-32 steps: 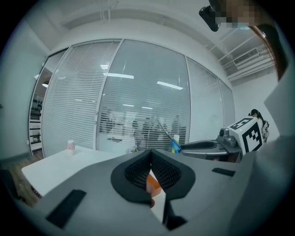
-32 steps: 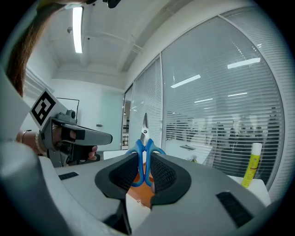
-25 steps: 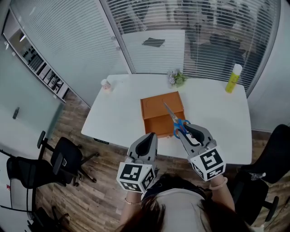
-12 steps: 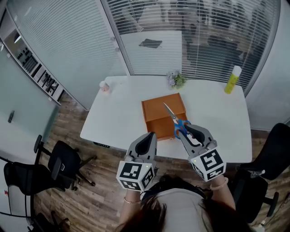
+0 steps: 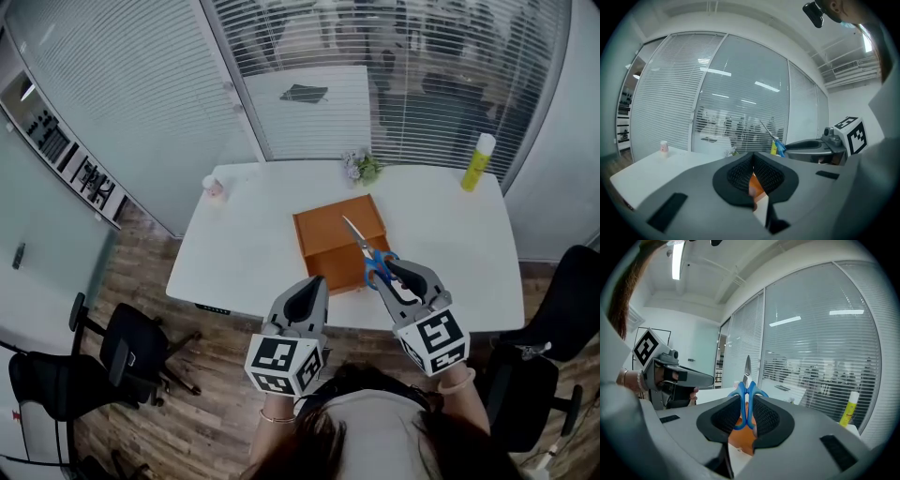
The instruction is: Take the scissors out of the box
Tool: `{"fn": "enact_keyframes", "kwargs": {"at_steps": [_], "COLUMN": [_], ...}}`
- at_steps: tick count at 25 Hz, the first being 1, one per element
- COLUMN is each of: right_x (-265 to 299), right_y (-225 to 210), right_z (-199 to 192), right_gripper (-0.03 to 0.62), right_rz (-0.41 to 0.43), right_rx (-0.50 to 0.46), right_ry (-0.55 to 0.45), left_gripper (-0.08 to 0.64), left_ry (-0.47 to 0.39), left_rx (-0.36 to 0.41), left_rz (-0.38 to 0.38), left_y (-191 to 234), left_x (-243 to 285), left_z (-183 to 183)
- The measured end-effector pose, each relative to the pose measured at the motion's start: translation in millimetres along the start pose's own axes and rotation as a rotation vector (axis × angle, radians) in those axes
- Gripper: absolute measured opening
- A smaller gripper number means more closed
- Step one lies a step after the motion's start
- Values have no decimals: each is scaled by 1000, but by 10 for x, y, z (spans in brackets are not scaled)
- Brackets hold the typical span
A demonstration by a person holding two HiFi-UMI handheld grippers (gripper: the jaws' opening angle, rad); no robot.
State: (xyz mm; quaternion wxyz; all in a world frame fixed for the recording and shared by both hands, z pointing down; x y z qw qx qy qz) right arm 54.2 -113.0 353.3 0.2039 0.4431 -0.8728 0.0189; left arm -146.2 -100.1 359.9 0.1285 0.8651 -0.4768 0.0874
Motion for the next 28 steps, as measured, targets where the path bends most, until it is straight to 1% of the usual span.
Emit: {"fn": "enact_keyframes", "kwargs": {"at_steps": [6, 12, 21, 28], "right_x": [-5, 3, 68, 149], "right_y": [29, -5, -24, -19], "right_z": [-14, -30, -17, -11], "right_gripper": [110, 110, 110, 110], "right_rz": [-20, -29, -7, 13], "right_rx": [-5, -2, -26, -46], "right_ry": [22, 34, 44, 52], "left_gripper": [18, 18, 18, 18], "left_ry": [2, 9, 23, 29], "left_rx": [-5, -18, -44, -53], "left_rz": [-26, -30, 6, 18], "left_y": [46, 56, 112, 148], "left_x": [34, 84, 44, 68], "left_z": [-18, -40, -109, -141]}}
Point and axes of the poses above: the fingertips, and each gripper's own axes: x forward along the fingers, y to its left, z out of its top, the point moved 9 cm from there along -x, backward along the fingers, and after that the axes turned 8 degrees about y, right-handed, at the moved point
